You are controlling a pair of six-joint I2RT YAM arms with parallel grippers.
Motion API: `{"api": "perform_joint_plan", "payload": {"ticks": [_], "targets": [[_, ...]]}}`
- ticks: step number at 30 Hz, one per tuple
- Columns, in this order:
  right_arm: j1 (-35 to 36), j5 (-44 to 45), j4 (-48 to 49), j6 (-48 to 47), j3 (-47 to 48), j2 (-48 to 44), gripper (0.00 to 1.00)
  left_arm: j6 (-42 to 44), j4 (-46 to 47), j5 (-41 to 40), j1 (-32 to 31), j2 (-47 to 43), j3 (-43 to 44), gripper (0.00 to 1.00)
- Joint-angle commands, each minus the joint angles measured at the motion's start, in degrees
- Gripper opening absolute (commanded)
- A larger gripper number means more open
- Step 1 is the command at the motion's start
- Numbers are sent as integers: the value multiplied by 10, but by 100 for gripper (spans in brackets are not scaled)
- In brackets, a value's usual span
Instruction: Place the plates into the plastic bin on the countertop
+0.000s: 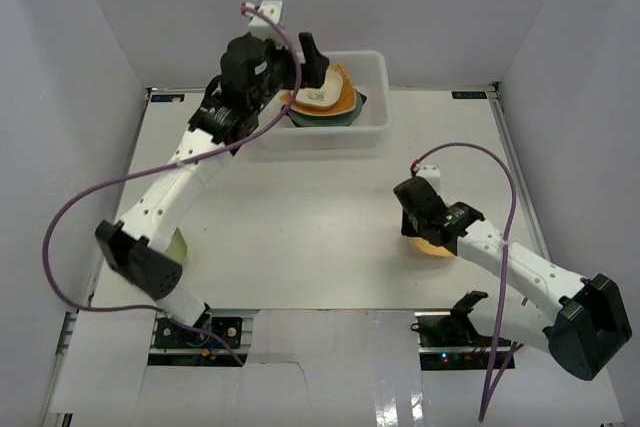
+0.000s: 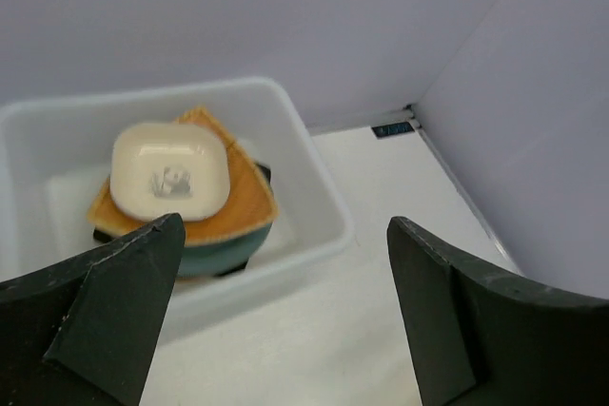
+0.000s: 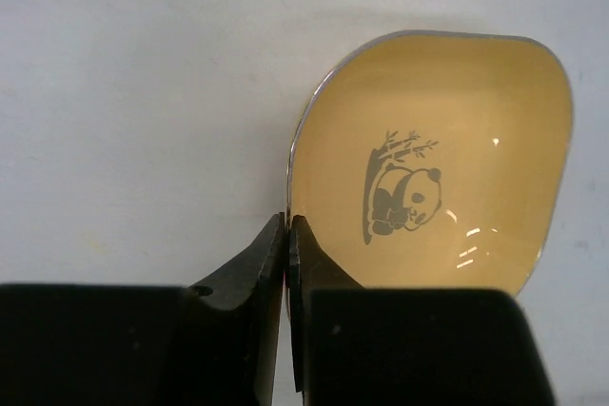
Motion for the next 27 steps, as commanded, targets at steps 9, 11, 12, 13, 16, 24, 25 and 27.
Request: {"api": "perform_joint_plan", "payload": {"ticks": [9,11,12,13,16,24,25,27], "targets": [[3,-4,204,-352,369,229,8,-99,-125,-134,23,-325,-467,98],[2,-34,231,-439,451,279,8,-118,-159,-157,27,-356,-494,98],[2,-66,261,-464,478,328,8,-126,-168,-162,30,-365,-512,98],[0,-84,268,-486,508,355,8,-129,-175,-164,32,-373,-521,98],[-5,-125,269,-540,655,470,8,-145,-195,-170,36,-396,-544,98],[-15,-177,283,-651,931,723,8,-151,-249,-168,54,-386,-554,98],[-15,-177,315,-665,931,733,8,-150,-252,-172,55,-386,-554,98],[-15,-183,354,-674,931,767,8,-151,-271,-184,61,-377,-546,98]]}}
